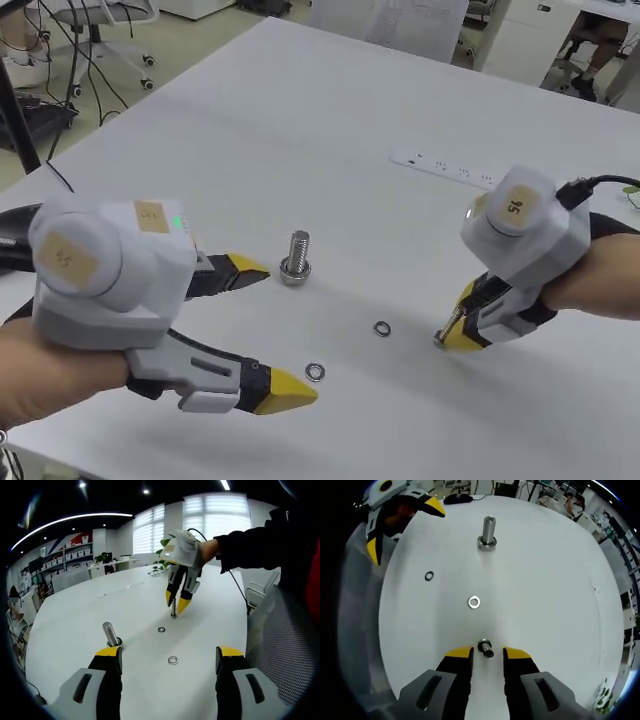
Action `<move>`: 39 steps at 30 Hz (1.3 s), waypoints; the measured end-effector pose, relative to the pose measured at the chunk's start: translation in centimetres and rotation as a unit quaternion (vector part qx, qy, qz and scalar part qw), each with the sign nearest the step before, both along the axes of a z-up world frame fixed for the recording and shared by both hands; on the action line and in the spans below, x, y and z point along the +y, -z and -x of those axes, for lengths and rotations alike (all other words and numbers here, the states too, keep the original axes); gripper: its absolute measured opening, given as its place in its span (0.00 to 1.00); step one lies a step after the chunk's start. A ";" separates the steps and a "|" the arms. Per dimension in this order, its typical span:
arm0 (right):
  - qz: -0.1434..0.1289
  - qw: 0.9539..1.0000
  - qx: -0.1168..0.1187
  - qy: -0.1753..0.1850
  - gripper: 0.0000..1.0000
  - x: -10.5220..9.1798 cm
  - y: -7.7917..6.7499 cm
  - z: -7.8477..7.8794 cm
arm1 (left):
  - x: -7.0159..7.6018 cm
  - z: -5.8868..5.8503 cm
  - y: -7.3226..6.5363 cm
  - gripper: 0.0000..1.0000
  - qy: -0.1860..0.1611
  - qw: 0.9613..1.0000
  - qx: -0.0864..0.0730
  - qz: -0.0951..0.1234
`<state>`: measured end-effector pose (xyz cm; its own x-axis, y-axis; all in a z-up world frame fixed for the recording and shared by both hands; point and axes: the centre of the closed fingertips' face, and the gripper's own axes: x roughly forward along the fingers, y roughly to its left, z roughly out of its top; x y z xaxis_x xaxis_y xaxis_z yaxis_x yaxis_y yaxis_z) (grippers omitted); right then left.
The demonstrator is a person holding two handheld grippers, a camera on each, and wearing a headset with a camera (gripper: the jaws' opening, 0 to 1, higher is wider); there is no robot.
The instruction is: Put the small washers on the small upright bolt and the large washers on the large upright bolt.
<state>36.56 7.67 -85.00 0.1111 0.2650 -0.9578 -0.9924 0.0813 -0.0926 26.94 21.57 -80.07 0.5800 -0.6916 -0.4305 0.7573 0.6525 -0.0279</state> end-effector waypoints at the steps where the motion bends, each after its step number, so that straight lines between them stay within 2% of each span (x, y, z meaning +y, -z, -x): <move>1: -0.002 1.000 -0.002 0.000 0.26 0.1 -0.2 0.0 | 0.0 0.0 0.0 0.76 0.000 1.000 0.000 0.000; 6: -0.004 1.000 -0.011 -0.009 0.27 0.6 -0.9 0.2 | 0.0 0.0 -0.1 0.76 0.000 1.000 -0.002 0.001; 13: -0.014 0.999 -0.026 -0.035 0.28 2.5 -2.1 0.5 | 0.1 -0.1 -0.3 0.76 -0.001 1.000 -0.005 0.002; 20: -0.011 0.998 -0.017 -0.066 0.28 4.3 -1.5 1.3 | 0.2 -0.2 -0.5 0.76 -0.004 1.000 -0.007 0.003; 30: -0.006 0.996 -0.004 -0.087 0.25 6.4 -0.3 1.7 | 0.2 -0.1 -0.6 0.76 -0.005 1.000 -0.009 0.002; 39: 0.011 0.995 0.004 -0.101 0.22 7.1 1.4 1.5 | 0.3 0.0 -0.7 0.76 -0.009 1.000 -0.010 0.004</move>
<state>35.06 14.77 -86.37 0.0502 0.2599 -0.9643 -0.9890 -0.1215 -0.0843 26.96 21.90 -79.36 0.6008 -0.6844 -0.4131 0.7462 0.6655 -0.0175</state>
